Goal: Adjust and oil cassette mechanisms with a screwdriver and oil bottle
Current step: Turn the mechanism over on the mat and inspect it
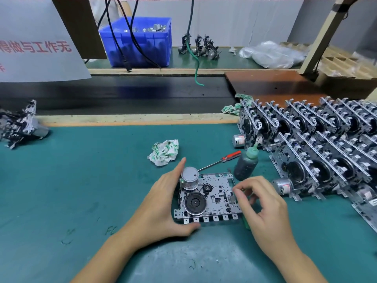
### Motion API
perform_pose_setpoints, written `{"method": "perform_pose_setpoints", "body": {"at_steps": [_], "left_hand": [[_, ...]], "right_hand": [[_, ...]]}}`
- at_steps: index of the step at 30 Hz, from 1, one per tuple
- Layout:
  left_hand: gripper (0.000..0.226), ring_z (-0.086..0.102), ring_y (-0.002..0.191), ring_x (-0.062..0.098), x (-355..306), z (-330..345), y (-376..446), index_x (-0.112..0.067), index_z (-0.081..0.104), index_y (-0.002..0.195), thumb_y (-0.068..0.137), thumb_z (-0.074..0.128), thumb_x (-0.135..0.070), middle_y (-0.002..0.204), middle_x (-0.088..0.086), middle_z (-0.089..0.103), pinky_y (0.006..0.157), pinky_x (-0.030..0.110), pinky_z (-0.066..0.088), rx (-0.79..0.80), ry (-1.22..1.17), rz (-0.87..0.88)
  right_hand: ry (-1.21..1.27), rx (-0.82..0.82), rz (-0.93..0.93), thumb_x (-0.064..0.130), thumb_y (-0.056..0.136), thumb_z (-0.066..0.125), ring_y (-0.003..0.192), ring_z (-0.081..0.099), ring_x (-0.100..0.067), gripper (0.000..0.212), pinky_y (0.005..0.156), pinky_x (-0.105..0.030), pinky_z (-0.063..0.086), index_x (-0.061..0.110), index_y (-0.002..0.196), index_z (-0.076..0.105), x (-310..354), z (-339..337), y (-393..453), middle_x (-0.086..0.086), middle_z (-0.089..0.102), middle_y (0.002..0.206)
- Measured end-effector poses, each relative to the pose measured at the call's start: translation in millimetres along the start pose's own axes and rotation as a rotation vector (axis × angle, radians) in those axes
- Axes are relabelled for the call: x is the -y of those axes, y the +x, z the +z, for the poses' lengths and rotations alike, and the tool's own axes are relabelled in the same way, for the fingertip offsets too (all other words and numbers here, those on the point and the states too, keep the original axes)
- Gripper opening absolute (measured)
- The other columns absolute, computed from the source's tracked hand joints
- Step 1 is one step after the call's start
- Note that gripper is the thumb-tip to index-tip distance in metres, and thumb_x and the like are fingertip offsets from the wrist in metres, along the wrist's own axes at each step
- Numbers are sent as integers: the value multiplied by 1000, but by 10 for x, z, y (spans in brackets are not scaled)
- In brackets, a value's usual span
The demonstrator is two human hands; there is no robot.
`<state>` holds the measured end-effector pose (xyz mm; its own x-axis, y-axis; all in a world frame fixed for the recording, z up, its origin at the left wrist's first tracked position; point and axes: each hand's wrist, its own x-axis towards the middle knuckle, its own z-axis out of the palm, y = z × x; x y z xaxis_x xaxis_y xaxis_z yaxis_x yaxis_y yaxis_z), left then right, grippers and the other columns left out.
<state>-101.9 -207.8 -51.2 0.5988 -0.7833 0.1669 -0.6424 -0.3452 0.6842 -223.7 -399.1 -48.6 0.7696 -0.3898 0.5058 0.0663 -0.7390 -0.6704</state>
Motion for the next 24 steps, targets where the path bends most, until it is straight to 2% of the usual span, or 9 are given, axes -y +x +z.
{"method": "perform_pose_setpoints", "body": {"at_steps": [3,8,12,14,16,19,20,22,24], "left_hand": [[110,24,121,-22,-33,-3,32,-55,-1,142,57,69,-58,131,-43,25,102,4,19,-36,120,48],[115,21,127,-20,19,-92,20,-63,1,138,51,76,-71,134,-50,16,103,3,16,28,60,53],[110,21,126,-21,20,-94,15,-67,6,133,50,77,-69,134,-51,17,102,1,16,29,35,45],[108,22,124,-21,33,-95,13,-69,4,131,50,75,-70,133,-51,17,101,0,17,33,41,34],[110,24,124,-18,55,-102,9,-69,5,132,49,77,-70,133,-50,19,100,0,17,47,33,19],[117,26,130,-13,85,-105,-7,-63,6,137,47,80,-68,136,-46,20,104,5,20,64,10,39],[117,27,131,-11,89,-97,-11,-62,6,138,48,80,-67,137,-45,20,105,7,21,60,6,48],[114,29,130,-10,81,-75,-21,-60,5,140,53,80,-62,136,-45,20,105,8,24,45,5,66],[110,30,130,-9,72,-60,-35,-60,6,140,58,78,-55,135,-45,21,104,9,26,35,-9,64]], "right_hand": [[-6,5,12,33,88,49,76,51,-3,17,62,-11,37,23,80,60,-3,1,1,19,54,84],[35,-6,65,37,88,47,79,53,-6,20,63,-10,37,25,82,61,2,-13,7,17,55,88],[35,57,69,42,85,50,89,51,0,13,74,-7,37,34,94,56,45,-41,27,20,55,98],[15,162,49,49,81,53,104,47,6,27,85,-6,33,38,106,52,65,-83,46,25,52,109],[-3,318,25,60,75,58,122,36,10,53,98,-4,24,43,123,43,88,-137,85,31,41,128],[-188,634,-45,75,63,60,133,4,19,98,107,-3,3,50,141,6,141,-161,207,41,4,143],[-284,735,-75,77,61,61,133,-1,19,107,107,-4,-3,47,143,-2,156,-147,260,38,0,146],[-444,822,-157,73,61,66,137,5,6,121,106,-6,-7,32,150,-4,162,-93,357,21,10,153],[-556,839,-211,68,60,71,136,18,-8,125,108,-13,7,20,152,1,194,-31,452,8,22,151]]}}
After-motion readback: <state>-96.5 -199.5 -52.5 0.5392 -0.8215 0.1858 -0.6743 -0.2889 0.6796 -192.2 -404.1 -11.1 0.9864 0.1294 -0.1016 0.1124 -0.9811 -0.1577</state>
